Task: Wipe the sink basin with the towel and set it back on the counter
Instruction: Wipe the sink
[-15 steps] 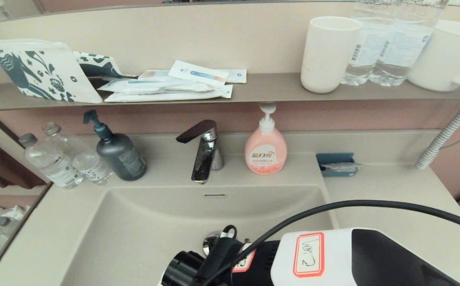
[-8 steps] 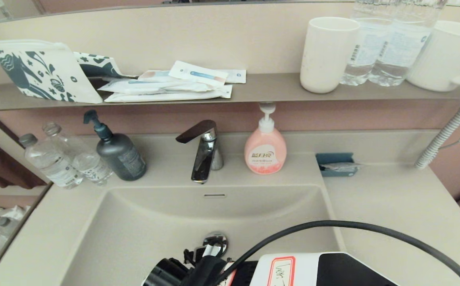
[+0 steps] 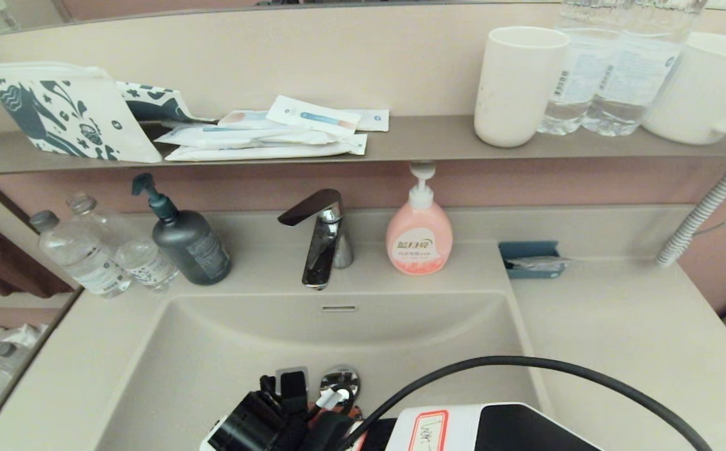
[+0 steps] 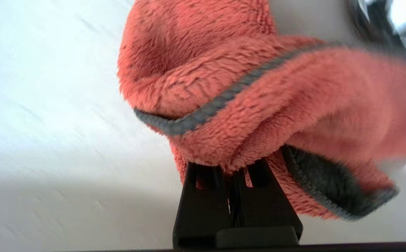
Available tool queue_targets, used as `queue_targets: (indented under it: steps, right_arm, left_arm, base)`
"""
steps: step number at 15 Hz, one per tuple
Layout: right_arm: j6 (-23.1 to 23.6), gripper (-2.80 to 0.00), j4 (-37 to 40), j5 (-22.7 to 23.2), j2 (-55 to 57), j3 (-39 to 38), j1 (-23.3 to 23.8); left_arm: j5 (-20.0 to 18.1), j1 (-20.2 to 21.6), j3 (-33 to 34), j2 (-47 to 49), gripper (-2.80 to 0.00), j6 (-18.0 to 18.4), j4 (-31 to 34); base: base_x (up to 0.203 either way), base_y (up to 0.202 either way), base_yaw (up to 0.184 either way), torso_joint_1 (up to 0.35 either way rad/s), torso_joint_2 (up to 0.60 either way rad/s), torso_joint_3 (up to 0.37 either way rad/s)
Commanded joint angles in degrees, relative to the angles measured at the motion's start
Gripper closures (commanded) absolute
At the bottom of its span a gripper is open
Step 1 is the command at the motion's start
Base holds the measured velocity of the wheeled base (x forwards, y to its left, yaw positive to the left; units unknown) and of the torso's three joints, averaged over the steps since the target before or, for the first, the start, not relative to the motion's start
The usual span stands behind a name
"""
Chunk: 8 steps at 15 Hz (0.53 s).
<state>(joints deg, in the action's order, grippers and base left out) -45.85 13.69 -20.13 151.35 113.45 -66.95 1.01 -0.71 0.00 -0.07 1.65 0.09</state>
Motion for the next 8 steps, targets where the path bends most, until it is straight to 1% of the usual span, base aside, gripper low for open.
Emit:
queue_targets:
  steps: [1,4,5,8]
  right_arm:
    - [2.10,0.00,-6.19,-0.76,1.42,0.02,0.33]
    - [9.67,0.00,-15.24,-2.20,2.99,0.02,1.51]
    - [11.08,0.00,-16.98,-2.48,2.90,0.02,1.88]
    - [12.59,0.00,-17.61,-2.54,1.23,0.02,2.23]
  left_arm:
    - [0.04,0.00,0.00,0.07,0.00,0.02,0.00]
    - [0.04,0.00,0.00,0.07,0.00,0.02,0.00]
    - [0.04,0.00,0.00,0.07,0.00,0.02,0.00]
    - [0.04,0.00,0.00,0.07,0.00,0.02,0.00]
  base:
    - [0.000,0.000,0.000,0.000,0.00,0.000]
    - [0.000,0.000,0.000,0.000,0.00,0.000]
    - [0.000,0.000,0.000,0.000,0.00,0.000]
    - [0.000,0.000,0.000,0.000,0.00,0.000]
